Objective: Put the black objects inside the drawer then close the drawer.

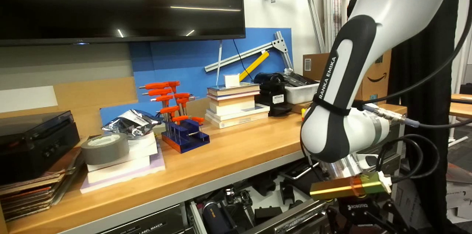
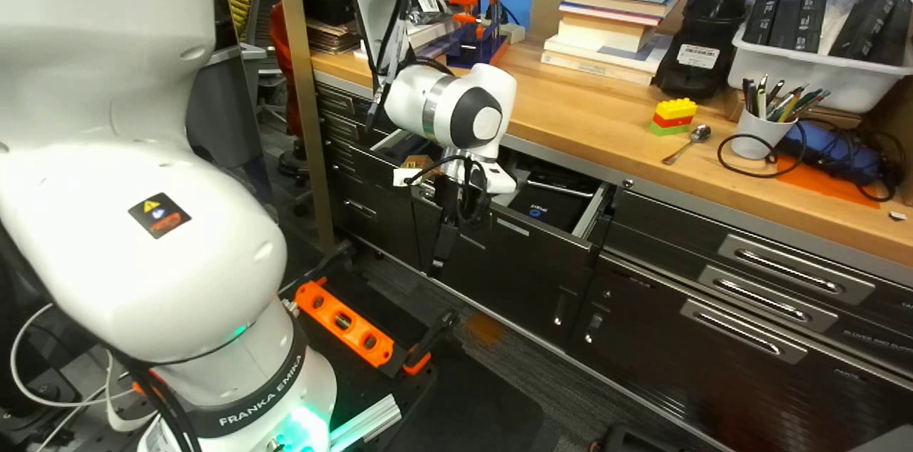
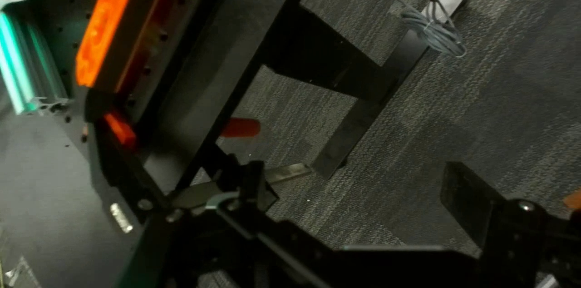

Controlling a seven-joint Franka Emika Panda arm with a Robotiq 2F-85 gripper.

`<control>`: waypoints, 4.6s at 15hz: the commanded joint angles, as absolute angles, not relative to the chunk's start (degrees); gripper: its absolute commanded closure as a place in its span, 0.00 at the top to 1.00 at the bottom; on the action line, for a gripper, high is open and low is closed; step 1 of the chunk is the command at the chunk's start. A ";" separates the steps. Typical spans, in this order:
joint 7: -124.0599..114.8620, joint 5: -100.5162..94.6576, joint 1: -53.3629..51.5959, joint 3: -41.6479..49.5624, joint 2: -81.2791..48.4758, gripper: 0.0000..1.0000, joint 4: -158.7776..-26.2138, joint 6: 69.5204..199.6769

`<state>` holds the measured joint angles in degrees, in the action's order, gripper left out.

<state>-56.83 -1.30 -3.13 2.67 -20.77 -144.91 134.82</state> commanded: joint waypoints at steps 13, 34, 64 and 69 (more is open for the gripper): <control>-35.97 33.93 3.70 -6.94 -32.60 1.00 -136.89 163.24; -33.78 28.22 -4.01 2.89 -35.11 1.00 -127.63 158.50; -5.25 -4.60 -2.46 0.23 43.72 1.00 -152.18 107.03; -0.76 -4.18 -2.52 1.62 49.57 1.00 -155.04 107.39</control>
